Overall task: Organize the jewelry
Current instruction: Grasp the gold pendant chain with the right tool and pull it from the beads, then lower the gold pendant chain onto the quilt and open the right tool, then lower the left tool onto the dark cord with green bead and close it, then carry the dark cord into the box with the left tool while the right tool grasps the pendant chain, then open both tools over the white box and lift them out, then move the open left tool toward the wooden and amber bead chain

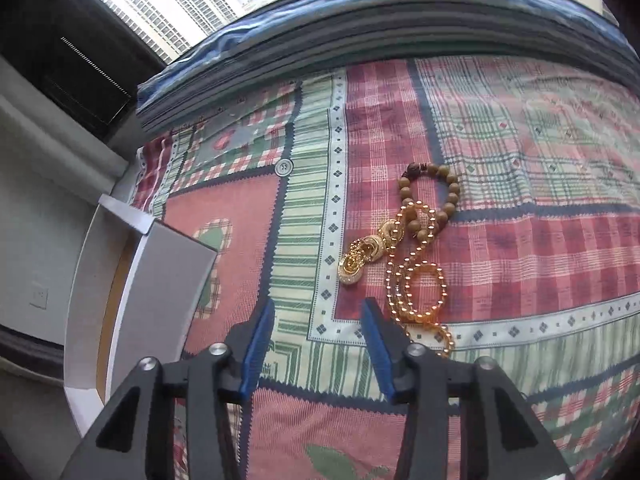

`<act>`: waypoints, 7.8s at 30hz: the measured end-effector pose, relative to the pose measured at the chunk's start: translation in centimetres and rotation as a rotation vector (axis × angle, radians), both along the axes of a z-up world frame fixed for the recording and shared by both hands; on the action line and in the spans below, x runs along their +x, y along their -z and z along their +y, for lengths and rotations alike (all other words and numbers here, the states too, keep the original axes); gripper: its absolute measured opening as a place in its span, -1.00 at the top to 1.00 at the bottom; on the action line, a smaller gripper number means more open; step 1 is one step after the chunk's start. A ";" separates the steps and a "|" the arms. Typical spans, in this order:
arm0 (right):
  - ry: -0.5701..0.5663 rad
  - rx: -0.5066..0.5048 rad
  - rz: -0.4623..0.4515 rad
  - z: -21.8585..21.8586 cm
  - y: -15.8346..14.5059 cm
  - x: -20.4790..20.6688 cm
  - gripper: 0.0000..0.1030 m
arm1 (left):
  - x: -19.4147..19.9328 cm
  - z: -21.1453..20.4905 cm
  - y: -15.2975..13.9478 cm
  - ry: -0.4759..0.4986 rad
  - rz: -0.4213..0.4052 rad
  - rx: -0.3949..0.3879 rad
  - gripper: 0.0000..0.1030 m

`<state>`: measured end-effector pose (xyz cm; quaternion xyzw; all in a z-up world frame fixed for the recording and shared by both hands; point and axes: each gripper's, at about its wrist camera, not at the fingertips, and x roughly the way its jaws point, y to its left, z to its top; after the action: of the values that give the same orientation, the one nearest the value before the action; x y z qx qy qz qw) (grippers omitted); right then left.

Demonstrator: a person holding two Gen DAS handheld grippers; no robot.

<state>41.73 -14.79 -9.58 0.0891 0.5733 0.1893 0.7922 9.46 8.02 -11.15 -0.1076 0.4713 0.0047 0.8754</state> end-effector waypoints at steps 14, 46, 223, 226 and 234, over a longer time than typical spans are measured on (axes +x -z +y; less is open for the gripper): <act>0.118 -0.228 -0.033 4.3 6.5 3.7 0.62 | -0.1 1.3 1.3 -0.021 0.037 -0.050 -0.61; 0.031 0.017 -0.035 -11.3 4.5 -23.8 0.21 | -2.1 -0.5 0.4 0.024 0.067 0.003 -0.61; 0.024 -0.351 -0.403 -11.8 0.2 -28.7 -0.60 | 3.1 -11.0 -3.0 0.120 0.031 0.076 -0.84; 0.030 -0.342 -0.397 -12.1 0.5 -28.6 -0.60 | 3.9 -10.7 -2.6 0.113 0.043 0.069 -0.84; 0.032 -0.310 -0.369 -12.8 1.3 -27.8 -0.60 | 8.8 -11.9 -3.4 0.170 0.047 0.062 -0.84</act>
<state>13.94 -27.61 -10.91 -0.0605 0.4394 0.0994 0.8907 18.23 -3.92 -7.71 -0.0398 0.4986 -0.0526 0.8643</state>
